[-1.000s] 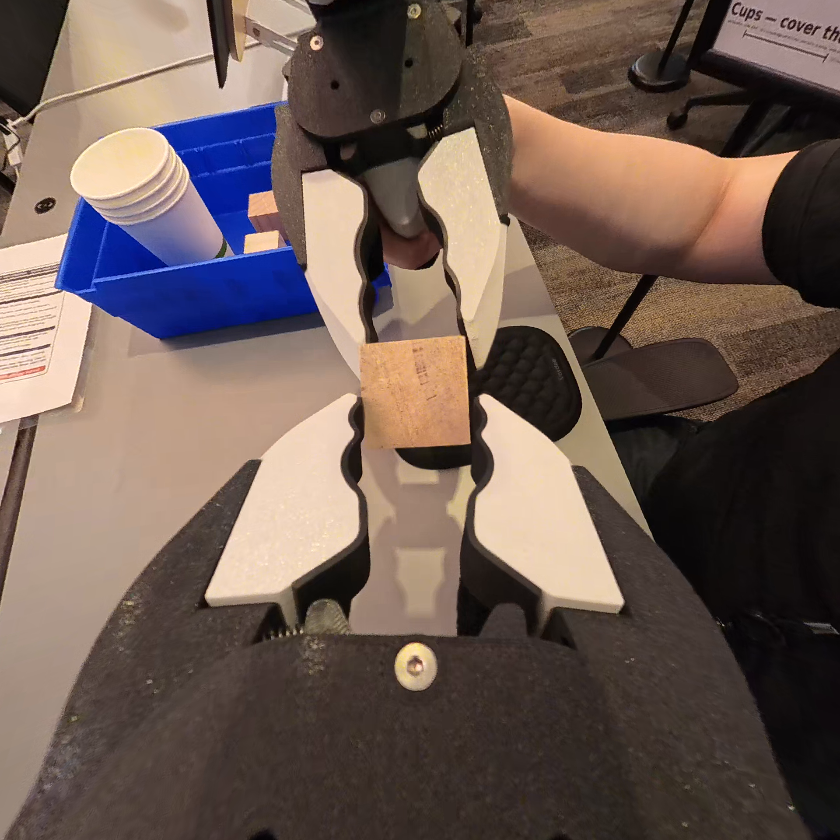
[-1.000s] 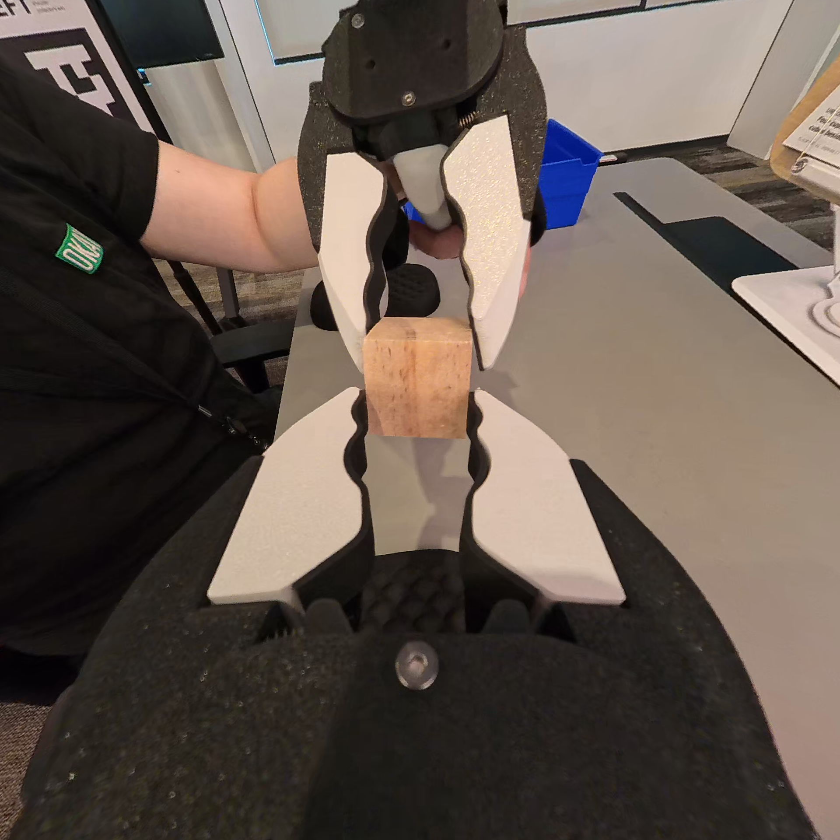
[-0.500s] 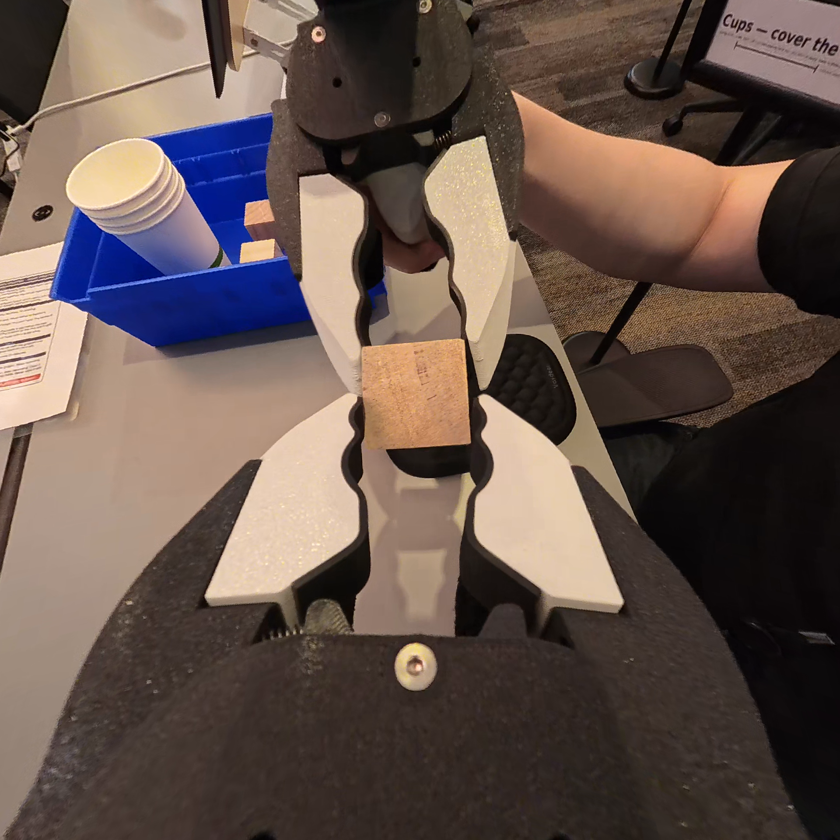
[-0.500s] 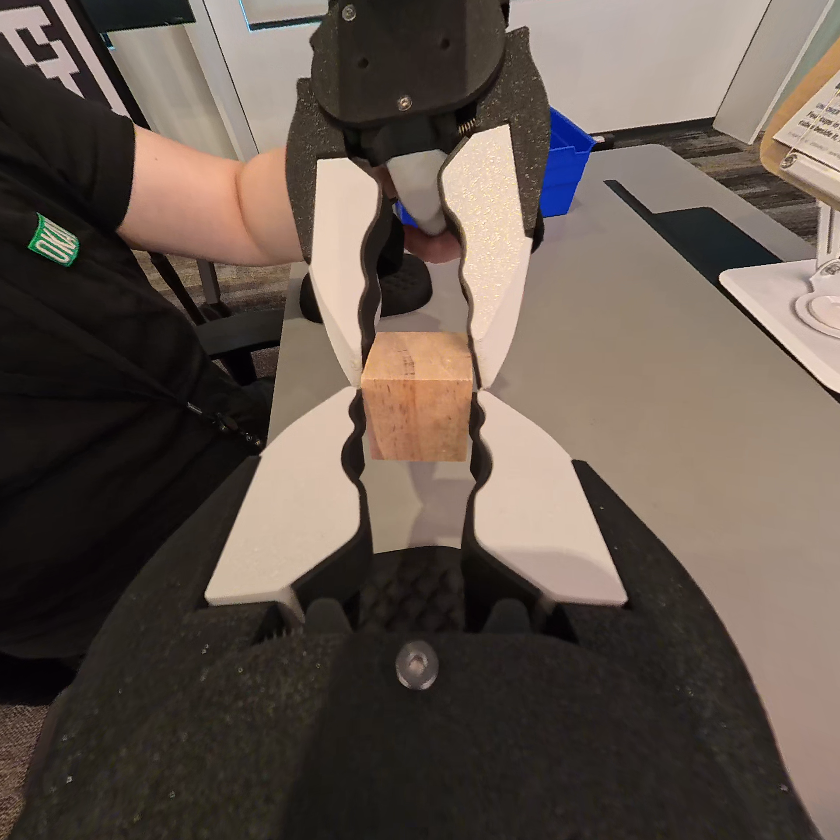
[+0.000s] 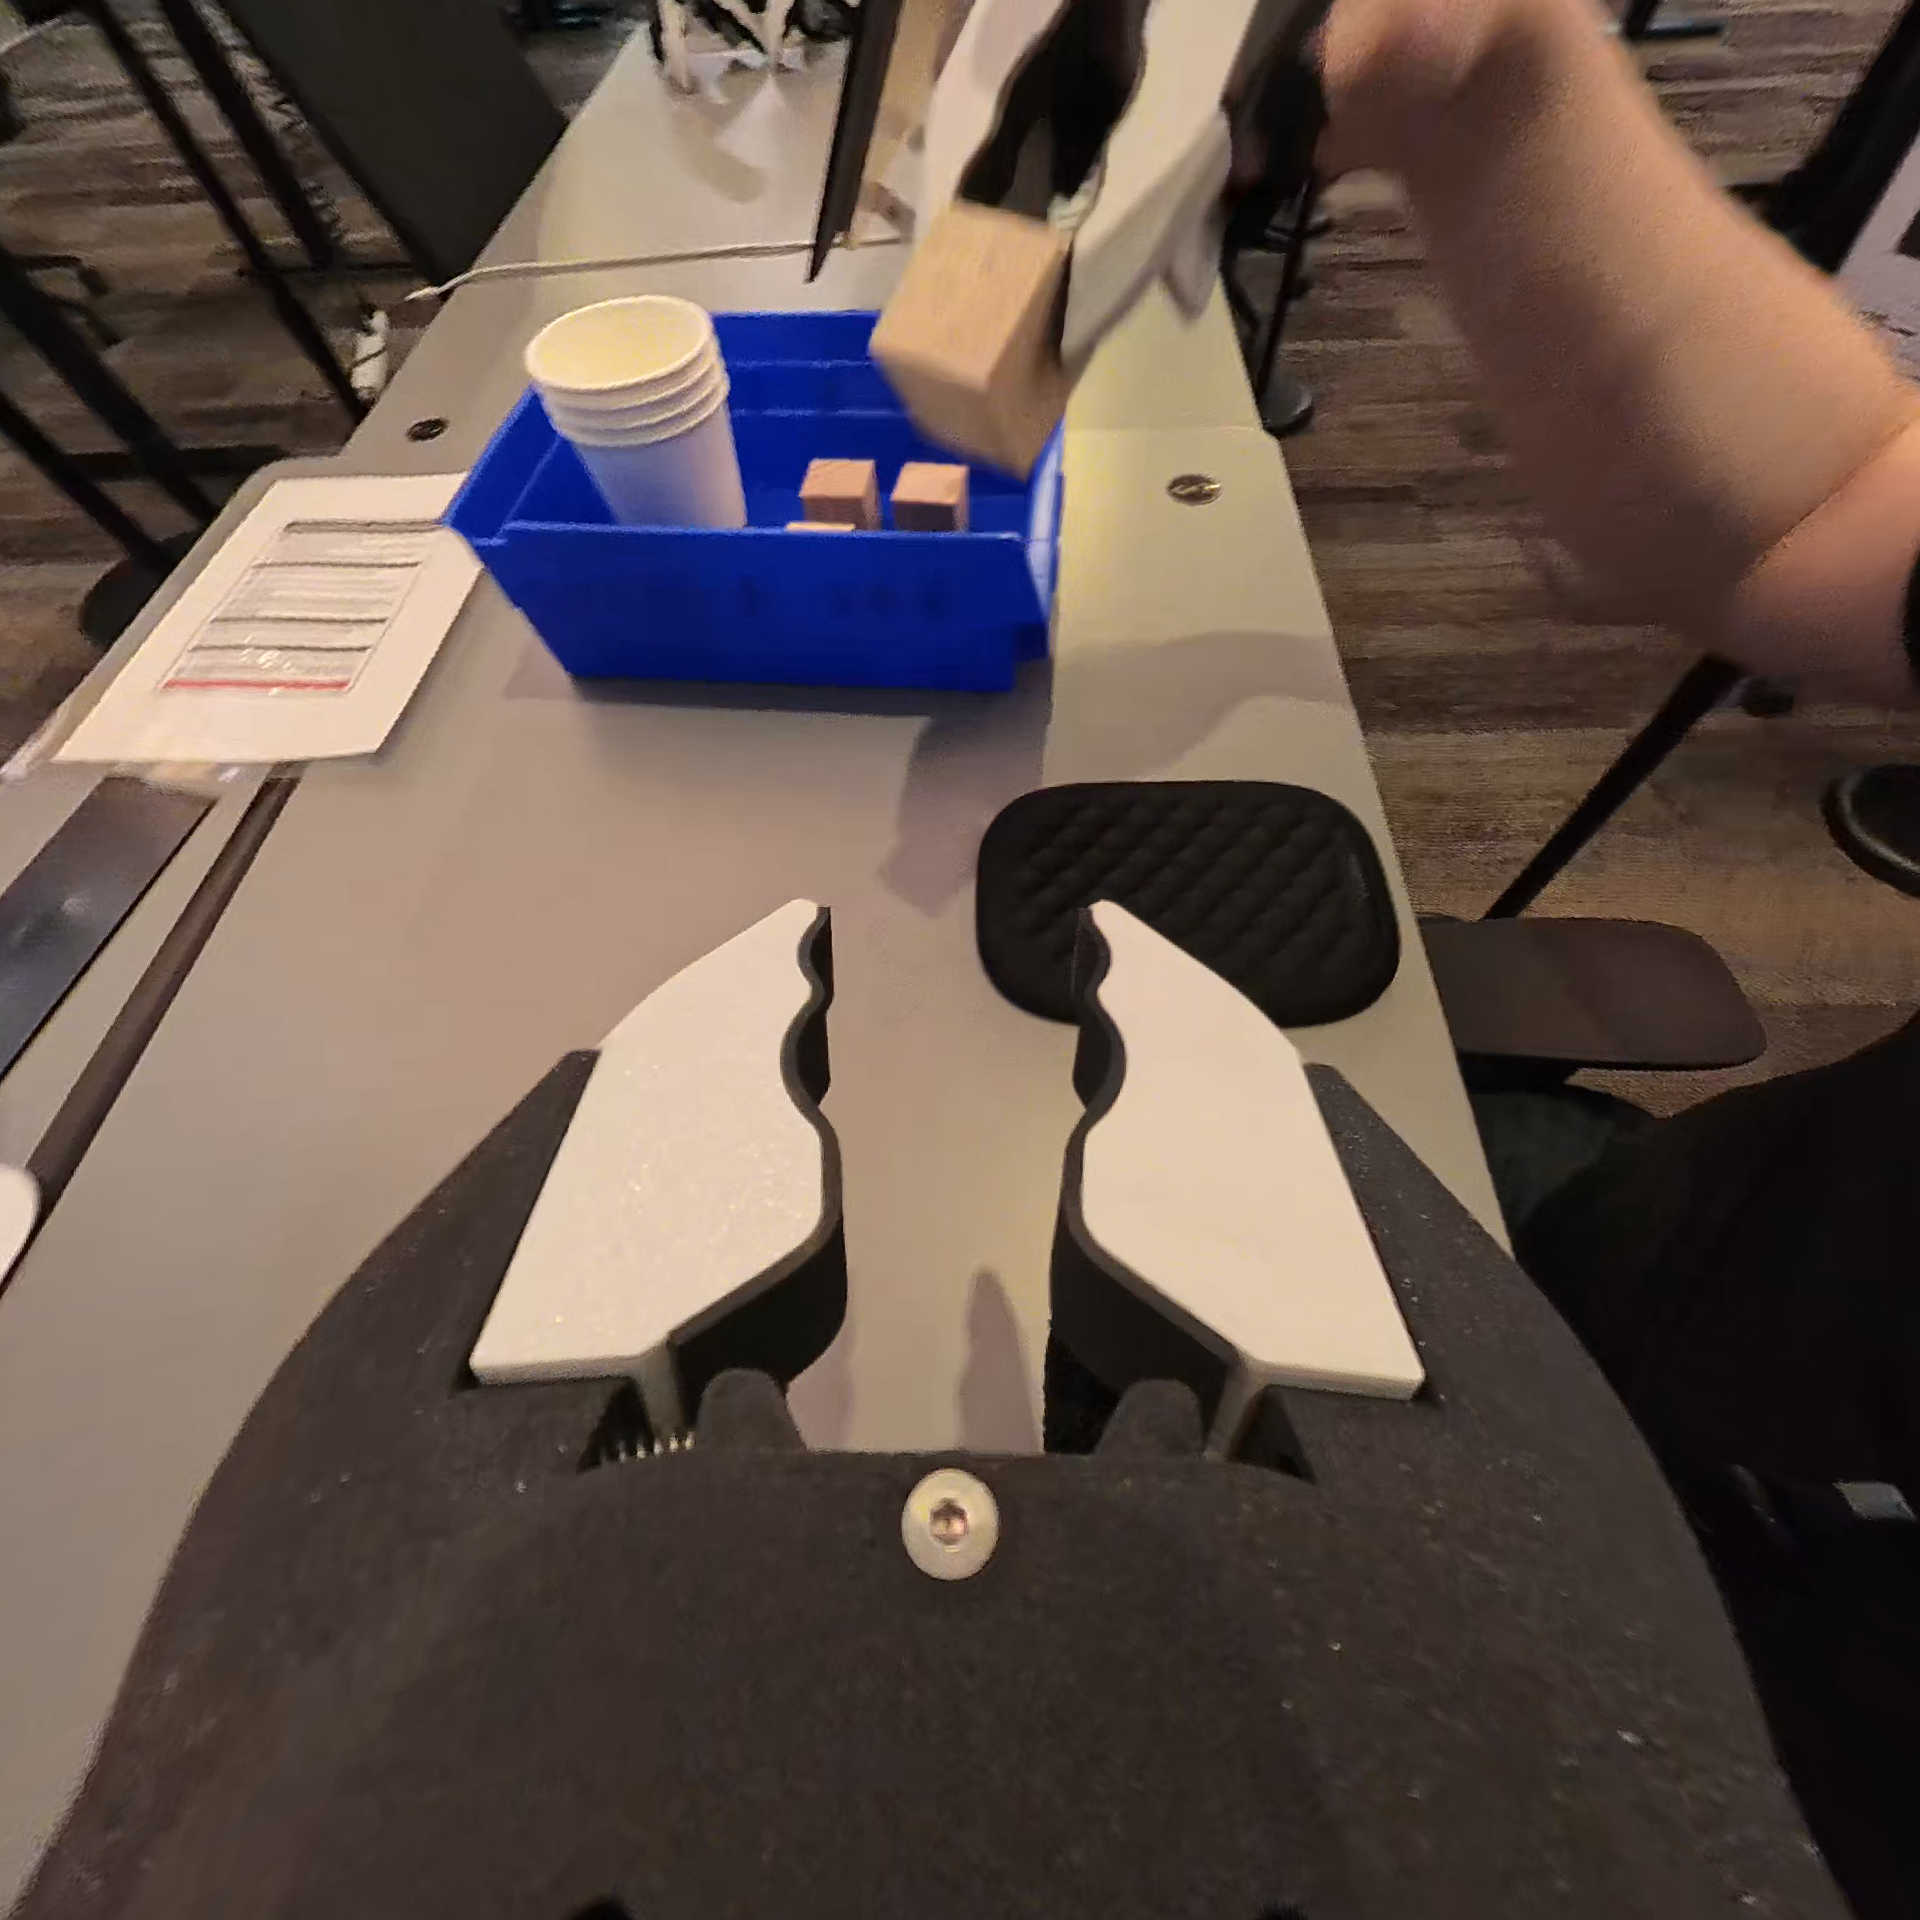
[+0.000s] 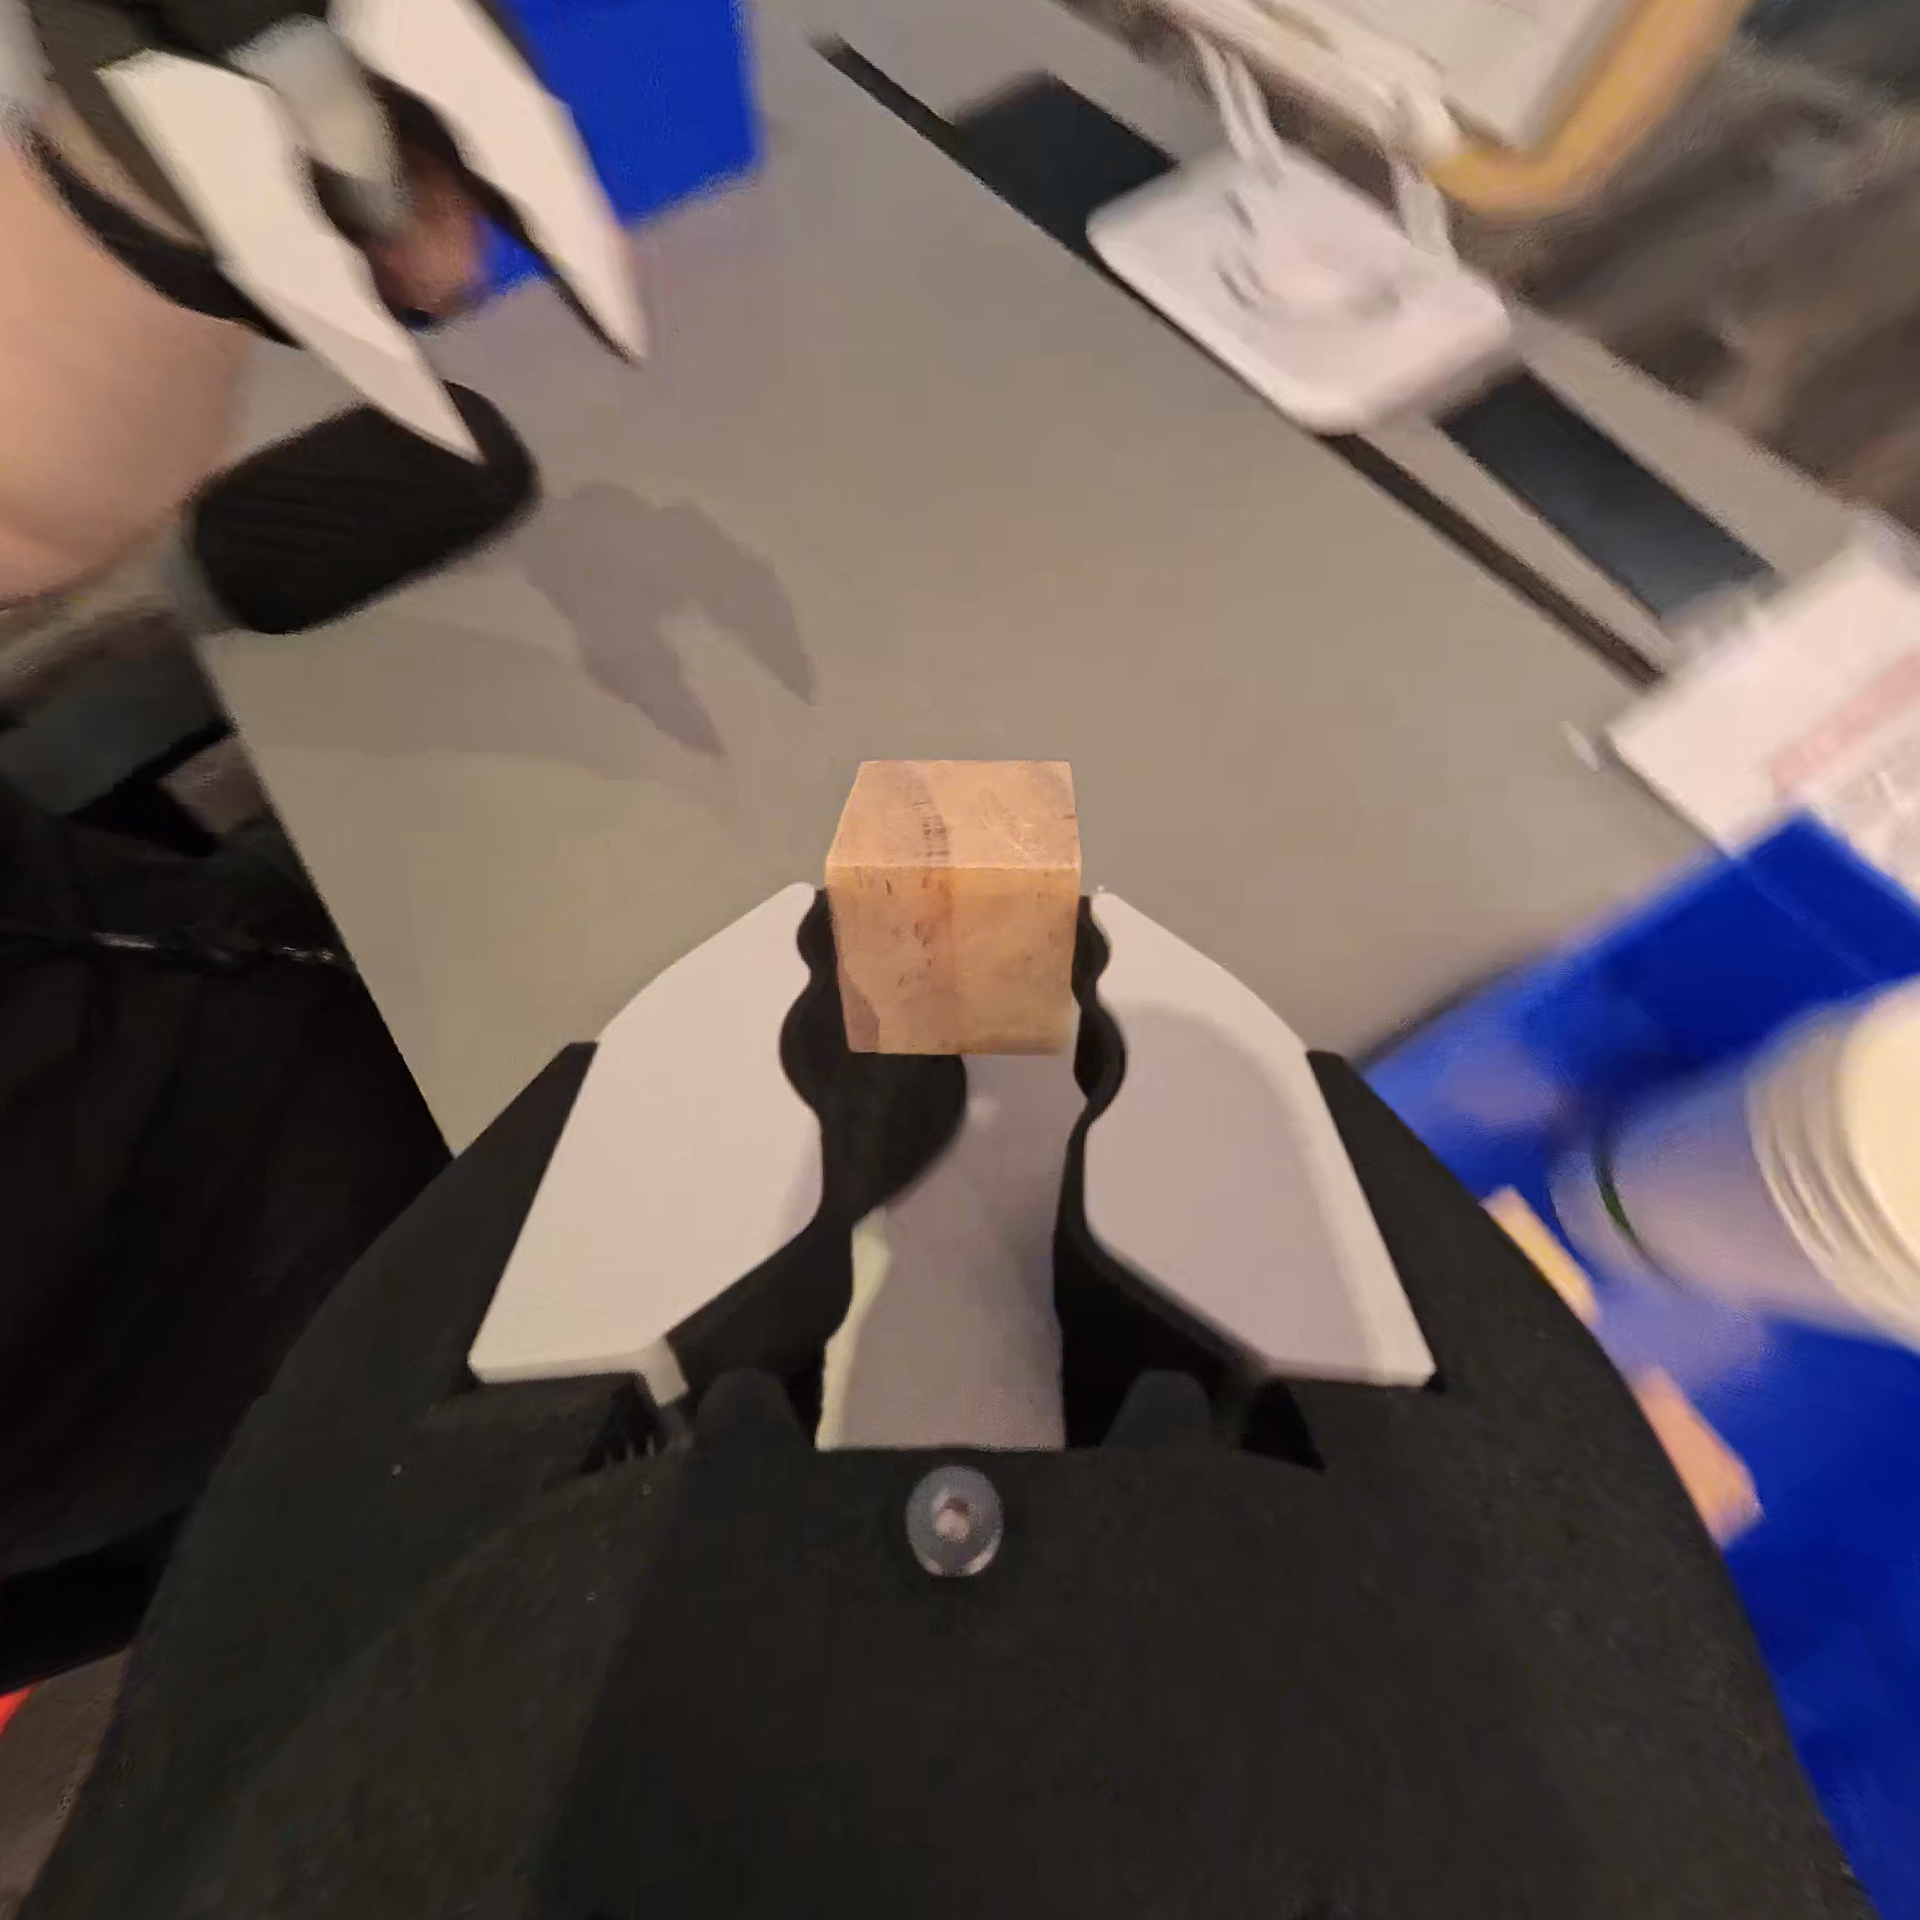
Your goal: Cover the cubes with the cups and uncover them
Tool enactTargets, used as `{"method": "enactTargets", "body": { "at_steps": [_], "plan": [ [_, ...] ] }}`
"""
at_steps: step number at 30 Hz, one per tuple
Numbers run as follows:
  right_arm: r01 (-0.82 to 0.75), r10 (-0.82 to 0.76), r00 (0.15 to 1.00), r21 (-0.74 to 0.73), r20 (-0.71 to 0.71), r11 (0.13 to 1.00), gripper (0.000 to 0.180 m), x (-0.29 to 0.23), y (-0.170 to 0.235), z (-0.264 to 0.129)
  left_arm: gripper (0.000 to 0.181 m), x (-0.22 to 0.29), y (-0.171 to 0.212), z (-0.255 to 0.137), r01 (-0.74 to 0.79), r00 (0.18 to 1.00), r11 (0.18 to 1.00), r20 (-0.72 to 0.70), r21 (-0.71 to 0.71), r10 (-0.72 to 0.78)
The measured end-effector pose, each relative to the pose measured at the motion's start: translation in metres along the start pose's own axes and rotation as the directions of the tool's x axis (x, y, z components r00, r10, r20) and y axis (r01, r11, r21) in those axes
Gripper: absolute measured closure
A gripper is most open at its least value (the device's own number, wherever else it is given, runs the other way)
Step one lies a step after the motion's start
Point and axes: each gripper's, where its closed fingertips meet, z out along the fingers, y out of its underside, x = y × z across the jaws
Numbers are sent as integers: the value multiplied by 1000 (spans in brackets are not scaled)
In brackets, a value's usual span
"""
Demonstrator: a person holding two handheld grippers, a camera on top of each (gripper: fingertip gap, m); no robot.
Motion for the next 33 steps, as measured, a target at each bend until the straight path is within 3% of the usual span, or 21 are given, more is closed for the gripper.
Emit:
{"method": "enactTargets", "body": {
  "at_steps": [4,6,10,18,33],
  "plan": [
    [-353,304,925,-217,-227,910,136,62,53,-35,140,-9,17,-19,50,997,999,56,16,-50],
    [-499,421,857,-276,-297,821,136,77,80,-34,140,-9,22,-24,67,996,997,62,29,-69],
    [-648,517,756,-343,-402,680,136,97,124,-15,140,-8,26,-29,89,993,995,68,51,-92],
    [-745,499,667,-473,-553,471,136,120,182,20,141,0,35,-41,64,993,998,98,11,-65],
    [-789,462,614,-481,-640,383,136,132,205,26,141,7,41,-49,60,993,998,102,13,-61]
  ]
}}
